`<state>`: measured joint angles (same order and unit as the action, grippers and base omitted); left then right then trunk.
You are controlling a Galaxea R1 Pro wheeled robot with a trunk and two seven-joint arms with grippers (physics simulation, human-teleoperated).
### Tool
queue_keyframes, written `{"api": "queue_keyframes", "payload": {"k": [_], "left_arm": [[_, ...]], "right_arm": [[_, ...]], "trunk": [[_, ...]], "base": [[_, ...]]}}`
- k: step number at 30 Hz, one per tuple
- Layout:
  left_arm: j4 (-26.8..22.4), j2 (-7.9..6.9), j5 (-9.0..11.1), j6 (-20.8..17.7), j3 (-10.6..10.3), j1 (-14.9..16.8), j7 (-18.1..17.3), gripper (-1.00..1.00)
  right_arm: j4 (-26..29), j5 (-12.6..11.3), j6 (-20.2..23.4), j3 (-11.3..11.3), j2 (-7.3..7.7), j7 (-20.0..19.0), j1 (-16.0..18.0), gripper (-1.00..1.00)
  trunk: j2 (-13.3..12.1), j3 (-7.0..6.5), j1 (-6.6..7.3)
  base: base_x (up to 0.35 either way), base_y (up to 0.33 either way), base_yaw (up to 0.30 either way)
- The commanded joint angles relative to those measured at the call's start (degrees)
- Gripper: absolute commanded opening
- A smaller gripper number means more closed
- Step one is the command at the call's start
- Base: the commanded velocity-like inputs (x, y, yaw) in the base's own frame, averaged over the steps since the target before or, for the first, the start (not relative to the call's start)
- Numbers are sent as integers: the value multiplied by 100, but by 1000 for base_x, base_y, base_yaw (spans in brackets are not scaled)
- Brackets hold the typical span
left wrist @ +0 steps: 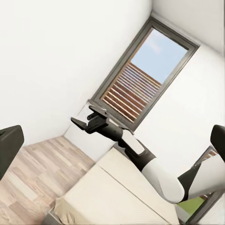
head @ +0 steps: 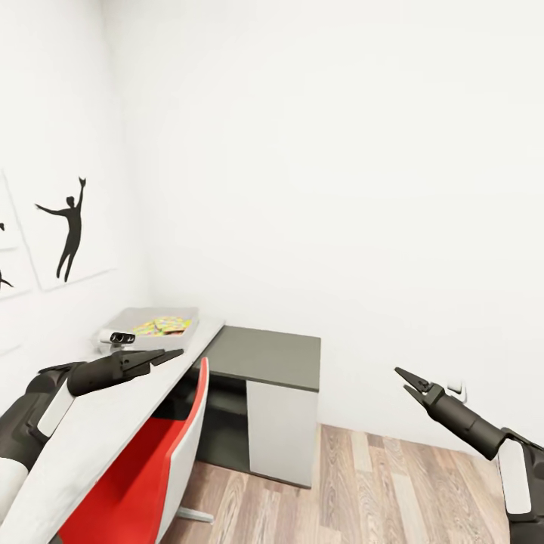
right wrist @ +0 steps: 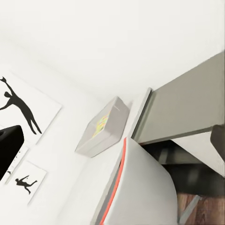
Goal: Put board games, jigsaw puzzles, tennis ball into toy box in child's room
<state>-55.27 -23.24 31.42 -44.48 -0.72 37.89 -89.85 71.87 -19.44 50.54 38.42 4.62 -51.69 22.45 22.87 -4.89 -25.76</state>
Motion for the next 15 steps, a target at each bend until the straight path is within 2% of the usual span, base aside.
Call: {"api": "queue_keyframes", "payload": {"k": [1,15], "left_arm": [[-1,-5,13,-61,-8,-1,-15,100],[-1,-5,13,-61,-14,-1,-15,100]], "right_arm": [[-4,1,26,7,0,-18,5,100],[-268,1,19,0,13,266,10,100]], "trunk": [[4,3,-2],[4,15,-2]], "base": [[0,0,-276],[-5,0,-276]]}}
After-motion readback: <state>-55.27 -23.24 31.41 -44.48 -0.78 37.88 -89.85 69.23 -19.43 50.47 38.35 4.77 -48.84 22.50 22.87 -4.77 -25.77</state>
